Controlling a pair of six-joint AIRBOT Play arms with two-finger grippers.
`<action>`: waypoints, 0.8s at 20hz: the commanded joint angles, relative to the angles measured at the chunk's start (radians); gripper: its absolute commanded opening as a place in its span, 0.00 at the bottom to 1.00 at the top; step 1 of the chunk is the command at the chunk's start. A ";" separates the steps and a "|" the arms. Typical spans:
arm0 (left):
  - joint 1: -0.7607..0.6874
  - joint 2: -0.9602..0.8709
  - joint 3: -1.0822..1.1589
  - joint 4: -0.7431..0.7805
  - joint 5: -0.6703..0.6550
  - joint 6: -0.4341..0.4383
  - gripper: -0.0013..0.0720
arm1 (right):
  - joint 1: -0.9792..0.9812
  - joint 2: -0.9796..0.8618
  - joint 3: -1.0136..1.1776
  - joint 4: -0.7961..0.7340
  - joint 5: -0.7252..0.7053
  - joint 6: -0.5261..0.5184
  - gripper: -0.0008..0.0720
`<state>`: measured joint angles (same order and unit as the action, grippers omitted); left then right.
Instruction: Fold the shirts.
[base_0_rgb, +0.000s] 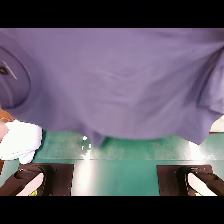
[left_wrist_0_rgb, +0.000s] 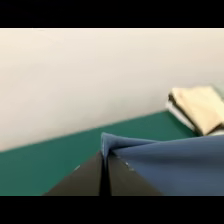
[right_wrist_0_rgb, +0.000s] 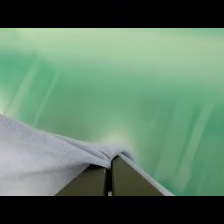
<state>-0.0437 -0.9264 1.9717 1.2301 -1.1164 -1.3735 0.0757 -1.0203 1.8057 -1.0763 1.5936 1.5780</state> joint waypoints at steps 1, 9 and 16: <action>0.001 -0.156 -0.069 0.019 -0.107 0.005 0.05 | 0.054 -0.134 -0.095 -0.026 0.048 0.037 0.04; 0.001 -0.701 -0.218 0.034 -0.043 0.019 0.05 | 0.146 -0.600 -0.220 -0.079 -0.233 -0.052 0.04; 0.071 -0.732 -0.157 0.059 -0.208 -0.064 0.69 | 0.069 -0.700 0.028 0.078 -0.153 -0.108 0.53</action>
<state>-0.0120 -1.6466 1.7866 1.2903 -1.2034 -1.4044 0.1734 -1.7039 1.7687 -1.0824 1.3983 1.5139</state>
